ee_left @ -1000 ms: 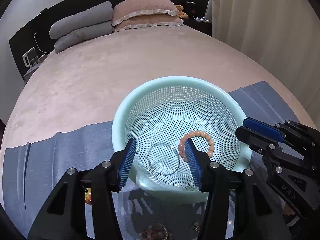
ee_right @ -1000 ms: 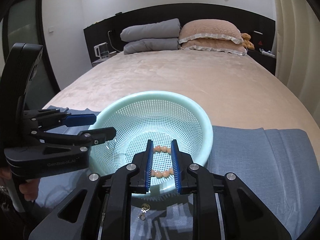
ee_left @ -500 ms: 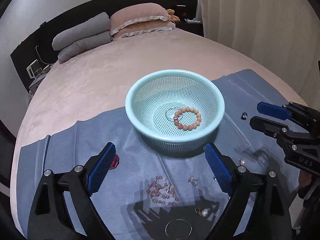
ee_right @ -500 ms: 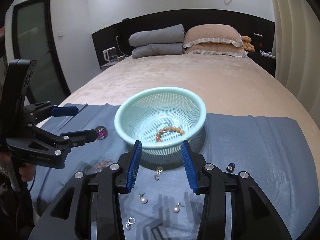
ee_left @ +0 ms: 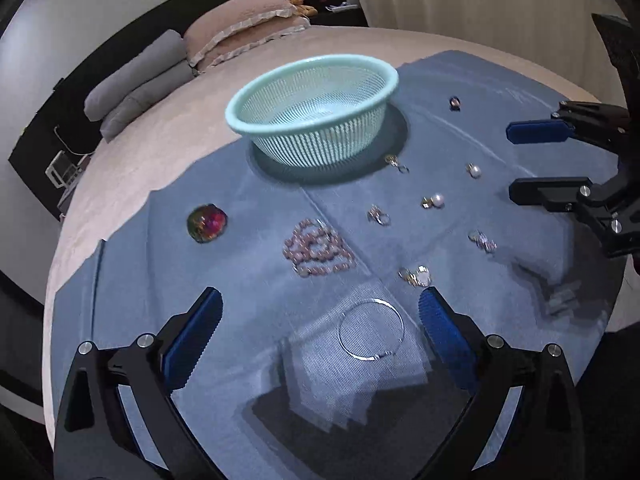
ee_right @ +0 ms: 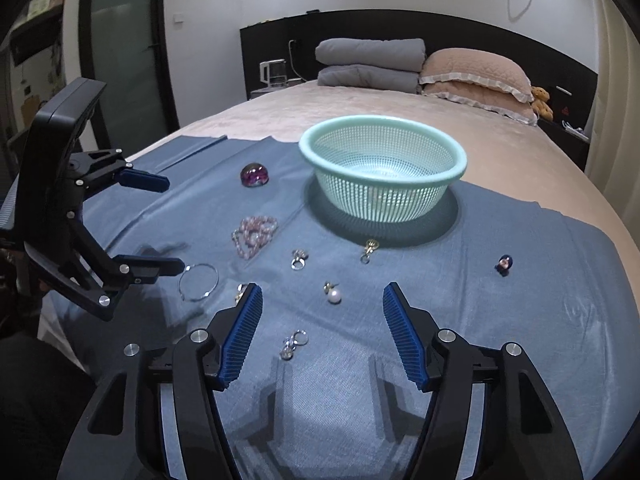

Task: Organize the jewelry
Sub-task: 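Grasp a second silver hoop with the left gripper while the right gripper grasps a crystal ring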

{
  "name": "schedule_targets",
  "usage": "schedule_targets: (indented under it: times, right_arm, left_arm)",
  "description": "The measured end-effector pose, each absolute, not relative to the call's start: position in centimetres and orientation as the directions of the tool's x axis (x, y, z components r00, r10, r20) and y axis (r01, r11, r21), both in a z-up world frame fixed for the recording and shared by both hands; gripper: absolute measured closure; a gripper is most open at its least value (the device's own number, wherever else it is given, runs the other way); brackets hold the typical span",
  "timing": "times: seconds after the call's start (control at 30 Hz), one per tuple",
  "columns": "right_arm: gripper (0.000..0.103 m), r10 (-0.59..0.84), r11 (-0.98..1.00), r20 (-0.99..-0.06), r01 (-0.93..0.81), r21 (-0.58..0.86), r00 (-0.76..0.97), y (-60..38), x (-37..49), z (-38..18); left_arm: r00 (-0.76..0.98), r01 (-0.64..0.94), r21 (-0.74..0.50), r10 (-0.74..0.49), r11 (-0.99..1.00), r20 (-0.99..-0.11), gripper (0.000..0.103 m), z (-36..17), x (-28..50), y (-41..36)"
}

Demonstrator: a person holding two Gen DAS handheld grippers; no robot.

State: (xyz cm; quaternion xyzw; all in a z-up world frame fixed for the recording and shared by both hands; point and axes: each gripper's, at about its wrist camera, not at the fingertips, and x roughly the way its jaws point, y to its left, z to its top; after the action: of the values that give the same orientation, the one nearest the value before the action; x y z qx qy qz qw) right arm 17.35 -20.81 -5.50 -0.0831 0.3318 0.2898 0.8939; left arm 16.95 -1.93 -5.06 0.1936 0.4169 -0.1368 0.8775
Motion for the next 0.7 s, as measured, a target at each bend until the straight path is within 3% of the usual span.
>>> schedule_targets:
  times: [0.33,0.43,0.53,0.67,0.7]
  right_arm:
    - [0.044,0.421,0.831,-0.692,-0.555,0.035,0.587,-19.5,17.1,-10.6]
    - [0.045,0.387,0.853,-0.711,-0.522,0.032,0.588,-19.3,17.5,-11.4]
    - [0.053,0.367,0.858,-0.716,-0.513,0.014,0.594,-19.0,17.4,-11.5]
    - [0.084,0.371,0.846,-0.716,-0.533,-0.003,0.592,-18.1,16.9,-11.4]
    - [0.095,0.373,0.842,-0.716,-0.539,-0.006,0.591,-17.9,16.7,-11.4]
  left_arm:
    - [0.519,0.458,0.011,-0.258,0.889,-0.815,0.006,-10.3,17.0,-1.0]
    - [0.55,0.445,0.01,-0.265,0.896,-0.792,0.006,-10.8,16.8,-1.0]
    - [0.567,0.431,0.029,-0.246,0.902,-0.786,0.007,-11.1,16.6,-1.3]
    - [0.572,0.401,0.003,-0.248,0.916,-0.781,0.017,-10.8,16.8,-0.9]
    - [0.574,0.394,0.003,-0.243,0.919,-0.782,0.026,-10.6,16.8,-0.8]
